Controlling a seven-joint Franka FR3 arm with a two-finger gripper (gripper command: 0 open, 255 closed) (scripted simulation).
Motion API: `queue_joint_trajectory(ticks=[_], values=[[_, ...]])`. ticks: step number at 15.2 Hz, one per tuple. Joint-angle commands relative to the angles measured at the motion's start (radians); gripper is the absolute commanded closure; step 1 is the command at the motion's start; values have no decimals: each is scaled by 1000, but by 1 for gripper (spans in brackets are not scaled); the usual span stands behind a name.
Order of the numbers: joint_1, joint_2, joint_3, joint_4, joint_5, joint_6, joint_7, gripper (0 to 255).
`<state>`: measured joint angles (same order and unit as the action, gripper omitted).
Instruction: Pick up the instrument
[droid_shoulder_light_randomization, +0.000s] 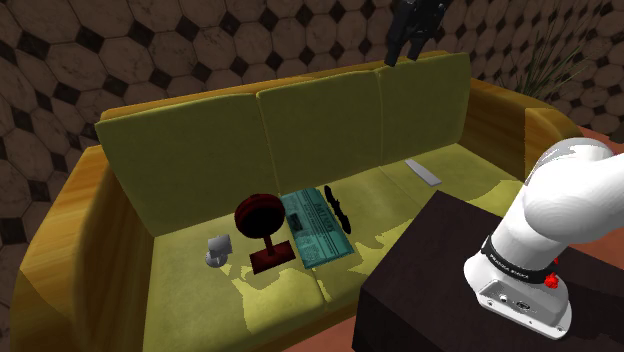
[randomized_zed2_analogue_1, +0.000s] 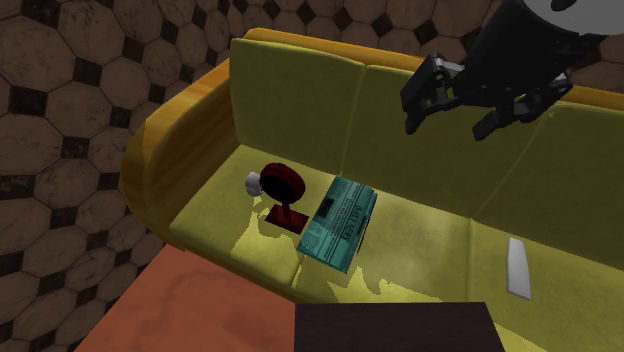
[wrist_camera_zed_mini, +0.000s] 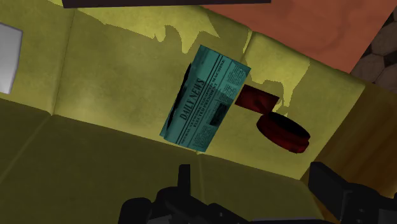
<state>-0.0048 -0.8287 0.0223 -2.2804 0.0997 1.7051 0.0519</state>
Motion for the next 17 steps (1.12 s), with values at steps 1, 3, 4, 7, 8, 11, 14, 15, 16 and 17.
queue_joint_trajectory(ticks=[1, 3, 4, 7, 8, 11, 14, 15, 16, 17], values=[[0, 0, 0, 0, 0, 0, 0, 0], [19, 56, 2, -6, 1, 53, -38, 0], [29, 86, 3, -7, 2, 79, -58, 0], [57, 177, 8, -4, 5, 153, -114, 0], [66, 208, 10, -1, 5, 177, -133, 0], [92, 305, 18, 15, 8, 243, -188, 0], [116, 405, 27, 40, 9, 303, -242, 0], [124, 438, 31, 50, 9, 322, -259, 0], [131, 472, 35, 61, 9, 340, -276, 0], [139, 506, 39, 73, 8, 357, -293, 0]])
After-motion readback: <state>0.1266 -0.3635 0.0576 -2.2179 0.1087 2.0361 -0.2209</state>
